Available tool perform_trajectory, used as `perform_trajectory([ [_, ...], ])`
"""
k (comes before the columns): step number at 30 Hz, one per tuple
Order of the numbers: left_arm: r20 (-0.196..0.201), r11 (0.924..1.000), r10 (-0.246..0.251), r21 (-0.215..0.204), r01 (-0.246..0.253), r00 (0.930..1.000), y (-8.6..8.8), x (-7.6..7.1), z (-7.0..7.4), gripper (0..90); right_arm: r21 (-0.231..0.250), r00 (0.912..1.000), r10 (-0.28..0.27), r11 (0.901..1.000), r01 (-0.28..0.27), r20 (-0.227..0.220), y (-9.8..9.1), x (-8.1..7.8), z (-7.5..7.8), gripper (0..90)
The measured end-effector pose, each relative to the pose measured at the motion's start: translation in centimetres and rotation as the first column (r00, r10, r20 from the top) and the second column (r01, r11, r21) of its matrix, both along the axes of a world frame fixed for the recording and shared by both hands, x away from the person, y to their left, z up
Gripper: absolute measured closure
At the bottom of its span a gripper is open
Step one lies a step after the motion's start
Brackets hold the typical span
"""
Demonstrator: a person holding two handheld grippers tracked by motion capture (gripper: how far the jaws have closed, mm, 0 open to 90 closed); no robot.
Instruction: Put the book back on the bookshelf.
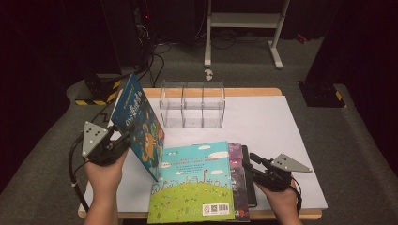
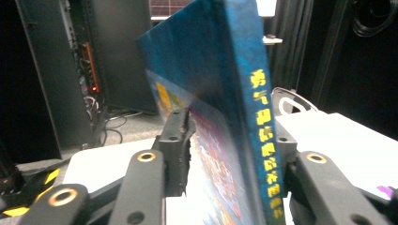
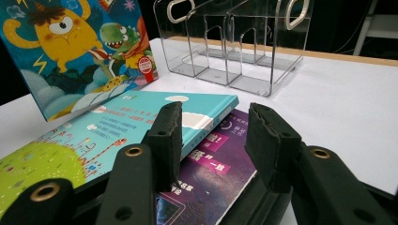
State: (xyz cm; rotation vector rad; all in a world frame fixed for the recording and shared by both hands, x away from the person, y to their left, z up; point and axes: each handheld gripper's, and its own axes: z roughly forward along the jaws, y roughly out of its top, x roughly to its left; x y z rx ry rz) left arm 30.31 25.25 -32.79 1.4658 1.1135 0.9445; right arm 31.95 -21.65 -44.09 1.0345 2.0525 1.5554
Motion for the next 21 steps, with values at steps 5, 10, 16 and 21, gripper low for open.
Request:
perform_trajectory([
  [5,-0.002,0.9998,0.015,0.012,-0.015,0.9999,0.8,0.1,-0.1,69.3,-0.003,1.0000,0.001,1.0000,-0.001,-0.007,0.3,0.1,-0.2,55.6],
  [10,-0.007,0.9999,0.005,0.013,-0.005,1.0000,1.5,0.3,0.0,75.1,-0.001,0.9997,0.001,1.0000,-0.001,-0.023,0.5,0.1,-0.4,55.8],
  [16,-0.005,0.9984,-0.032,0.046,0.032,0.9995,1.8,0.7,0.2,78.2,-0.003,0.9996,0.003,1.0000,-0.003,-0.029,0.7,0.1,-0.7,56.0],
  [21,-0.001,0.9968,-0.061,0.052,0.061,0.9981,2.1,0.8,0.2,79.5,-0.002,0.9994,0.000,1.0000,0.000,-0.035,0.5,0.1,-0.9,56.3],
])
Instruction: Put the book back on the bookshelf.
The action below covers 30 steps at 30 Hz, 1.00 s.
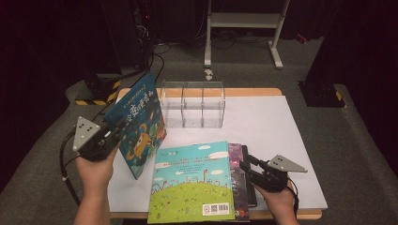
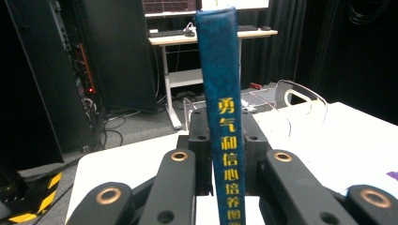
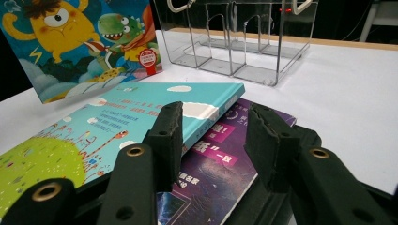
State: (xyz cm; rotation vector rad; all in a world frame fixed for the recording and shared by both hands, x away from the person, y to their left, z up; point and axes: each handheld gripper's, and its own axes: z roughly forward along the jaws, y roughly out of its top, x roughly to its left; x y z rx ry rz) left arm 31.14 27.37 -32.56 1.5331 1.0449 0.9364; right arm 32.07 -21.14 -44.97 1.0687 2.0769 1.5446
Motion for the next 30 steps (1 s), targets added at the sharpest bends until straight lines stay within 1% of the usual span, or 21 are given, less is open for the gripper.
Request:
perform_trajectory([
  [2,0.007,1.0000,-0.002,0.004,0.002,1.0000,0.1,-0.1,-0.1,79.3,0.002,1.0000,-0.001,1.0000,0.001,-0.001,-0.1,0.0,-0.1,56.4],
  [6,0.018,0.9999,-0.010,-0.002,0.010,0.9998,0.3,-0.4,-0.5,79.3,-0.001,1.0000,-0.006,1.0000,0.006,-0.003,-0.3,0.0,-0.2,56.3],
  [11,0.032,0.9998,-0.020,-0.007,0.020,0.9993,0.7,-1.1,-1.2,79.1,-0.014,0.9996,-0.028,0.9995,0.028,-0.002,-0.5,0.2,-0.5,56.2],
  [14,0.041,0.9996,-0.029,-0.004,0.029,0.9987,0.9,-1.6,-1.6,78.9,-0.019,0.9992,-0.039,0.9991,0.039,-0.007,-0.7,0.3,-0.7,56.2],
  [21,0.052,0.9997,-0.025,-0.003,0.026,0.9983,1.3,-2.7,-2.4,77.9,-0.026,0.9983,-0.057,0.9980,0.057,-0.014,-1.0,0.5,-1.1,56.2],
  [23,0.054,0.9997,-0.019,-0.013,0.020,0.9984,1.3,-2.9,-2.5,77.8,-0.024,0.9980,-0.060,0.9980,0.059,-0.019,-1.1,0.5,-1.2,56.2],
  [27,0.058,0.9997,-0.017,-0.014,0.018,0.9982,1.0,-3.0,-2.5,77.6,-0.030,0.9979,-0.060,0.9978,0.060,-0.023,-1.1,0.5,-1.3,56.3],
  [30,0.055,0.9995,-0.027,-0.016,0.028,0.9981,0.9,-3.0,-2.6,77.3,-0.030,0.9979,-0.061,0.9977,0.060,-0.023,-1.2,0.5,-1.4,56.2],
])
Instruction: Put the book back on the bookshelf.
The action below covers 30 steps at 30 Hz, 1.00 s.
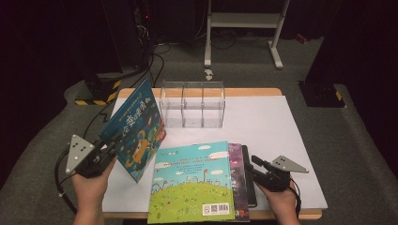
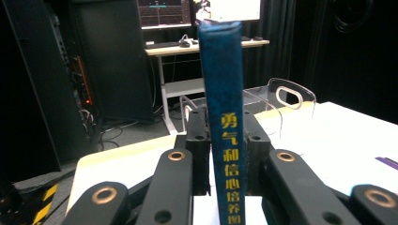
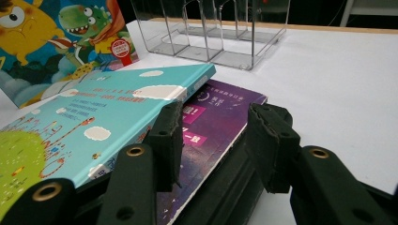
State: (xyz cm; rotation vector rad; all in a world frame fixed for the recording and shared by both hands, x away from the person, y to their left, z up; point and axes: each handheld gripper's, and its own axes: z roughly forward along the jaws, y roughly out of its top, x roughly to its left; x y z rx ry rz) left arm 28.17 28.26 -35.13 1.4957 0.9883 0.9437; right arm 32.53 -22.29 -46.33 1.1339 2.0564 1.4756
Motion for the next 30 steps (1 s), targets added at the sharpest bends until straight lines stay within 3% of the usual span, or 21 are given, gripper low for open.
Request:
perform_trajectory([
  [5,-0.015,1.0000,0.006,0.006,-0.006,0.9999,-0.2,0.2,-0.2,72.5,0.006,1.0000,-0.001,1.0000,0.001,-0.007,-0.2,0.0,-0.2,56.2],
  [13,-0.031,0.9999,-0.007,0.013,0.007,0.9995,-0.4,0.6,-0.8,73.3,0.009,0.9999,0.003,1.0000,-0.003,-0.015,-0.1,0.1,-0.3,56.1],
  [19,-0.023,0.9998,0.000,-0.019,0.000,0.9997,-0.3,1.1,-2.0,72.3,0.004,0.9998,0.006,1.0000,-0.006,-0.018,0.0,0.1,-0.5,54.6],
  [30,-0.073,0.9991,-0.029,-0.032,0.027,0.9969,-0.8,2.1,-3.6,73.1,-0.012,0.9997,0.006,0.9999,-0.007,-0.023,0.2,0.2,-0.9,52.8],
])
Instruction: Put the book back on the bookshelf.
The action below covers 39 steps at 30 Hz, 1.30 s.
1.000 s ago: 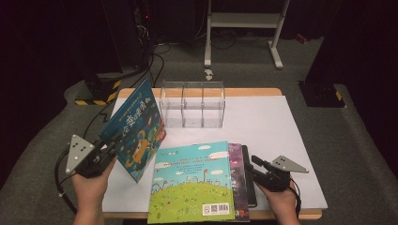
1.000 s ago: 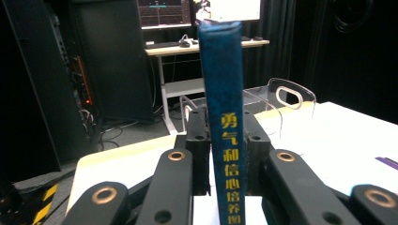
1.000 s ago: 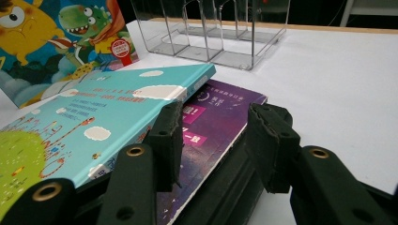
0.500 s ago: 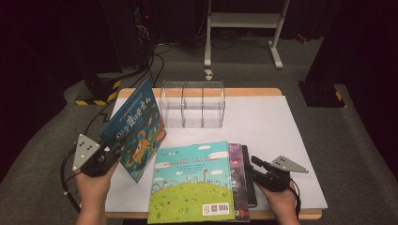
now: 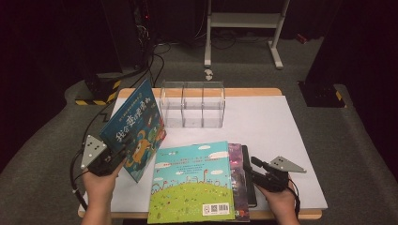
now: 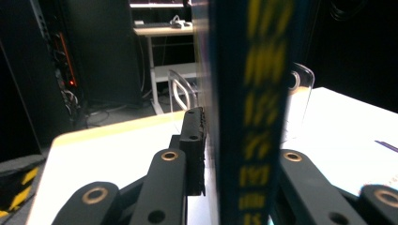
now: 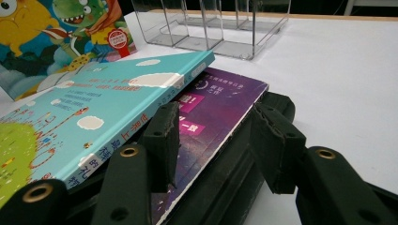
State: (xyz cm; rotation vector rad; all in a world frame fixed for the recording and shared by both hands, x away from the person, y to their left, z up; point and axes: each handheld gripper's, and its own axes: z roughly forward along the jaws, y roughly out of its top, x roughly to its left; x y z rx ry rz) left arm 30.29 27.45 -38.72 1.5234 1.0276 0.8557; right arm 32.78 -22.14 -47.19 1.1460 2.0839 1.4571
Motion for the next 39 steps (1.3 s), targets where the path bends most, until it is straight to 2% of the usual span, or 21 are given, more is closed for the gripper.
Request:
perform_trajectory([
  [7,0.000,1.0000,0.009,0.001,-0.009,1.0000,-0.6,0.4,-0.5,72.6,-0.006,1.0000,0.005,1.0000,-0.005,-0.006,0.1,0.0,-0.2,52.8],
  [12,-0.018,0.9996,0.025,-0.015,-0.025,0.9995,-0.6,0.5,-0.3,80.7,-0.005,0.9999,0.006,1.0000,-0.006,-0.011,0.0,0.0,-0.3,53.0],
  [15,-0.019,0.9997,0.021,-0.007,-0.021,0.9996,-0.8,0.5,-0.2,82.3,-0.003,0.9999,0.007,1.0000,-0.007,-0.011,0.0,0.0,-0.3,53.1],
  [18,-0.024,0.9996,0.023,-0.018,-0.024,0.9994,-0.9,0.8,0.1,82.9,0.001,0.9999,0.008,1.0000,-0.008,-0.010,0.0,0.0,-0.3,53.2],
  [24,-0.031,0.9996,0.025,-0.010,-0.025,0.9992,-1.3,2.1,1.9,83.2,0.007,0.9999,0.009,0.9999,-0.009,-0.009,-0.1,0.0,-0.2,53.4],
  [31,0.000,0.9991,0.038,-0.017,-0.038,0.9993,-2.5,4.0,4.5,83.2,0.018,1.0000,0.003,0.9998,-0.003,-0.005,-0.5,0.0,-0.1,53.7],
  [39,0.015,0.9973,0.063,-0.038,-0.062,0.9979,-4.3,6.9,6.0,83.2,0.025,1.0000,-0.006,0.9997,0.005,0.007,-0.9,0.1,-0.1,53.1],
])
